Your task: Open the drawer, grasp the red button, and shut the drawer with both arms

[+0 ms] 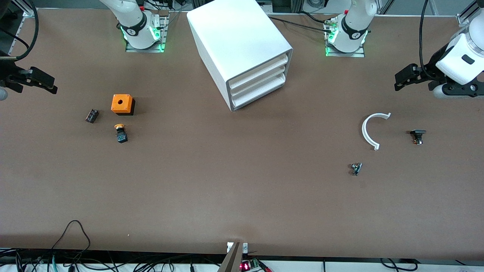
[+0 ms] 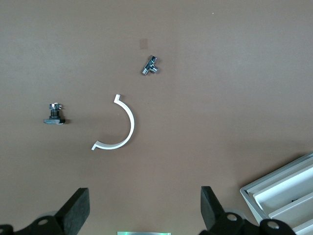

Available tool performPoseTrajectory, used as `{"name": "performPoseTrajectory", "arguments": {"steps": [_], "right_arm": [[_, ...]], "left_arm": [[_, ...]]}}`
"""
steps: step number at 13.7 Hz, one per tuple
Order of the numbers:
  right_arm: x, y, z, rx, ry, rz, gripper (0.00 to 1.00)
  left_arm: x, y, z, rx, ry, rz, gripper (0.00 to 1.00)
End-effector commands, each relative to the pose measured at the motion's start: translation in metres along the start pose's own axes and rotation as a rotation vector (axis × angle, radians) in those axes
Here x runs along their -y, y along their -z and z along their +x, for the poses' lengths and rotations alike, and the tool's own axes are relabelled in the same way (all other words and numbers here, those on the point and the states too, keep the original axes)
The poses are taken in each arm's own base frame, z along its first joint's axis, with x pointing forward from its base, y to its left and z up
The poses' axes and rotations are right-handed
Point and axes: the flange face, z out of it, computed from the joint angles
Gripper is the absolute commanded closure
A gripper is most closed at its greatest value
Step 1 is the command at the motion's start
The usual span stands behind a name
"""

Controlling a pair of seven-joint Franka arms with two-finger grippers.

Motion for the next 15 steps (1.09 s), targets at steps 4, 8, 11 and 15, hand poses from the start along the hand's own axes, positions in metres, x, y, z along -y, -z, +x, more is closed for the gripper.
{"name": "performPoseTrajectory", "arguments": {"steps": [4,8,11,15], "right_arm": [[0.0007,0.0094,-0.0027,-0.010,0.003,-0.001,0.00],[0.0007,0.0086,-0.0023,-0.008,0.003,-0.001,0.00],[0.0008,0.0070,-0.0018,-0.005,0.003,-0.002,0.00],[0.0010,0.0062,-0.0013,-0.004,0.003,0.000,0.00]], "left_arm": [[0.0001,0.0051,0.0012,0.008,-0.009,-0.002,0.00],[0.0000,0.0058,0.0012,0.007,-0.010,-0.002,0.00],[0.0009,0.0058,0.0013,0.007,-0.010,-0.002,0.00],[0.0015,0.0035,0.0028,0.012,-0.017,-0.006,0.00]]}}
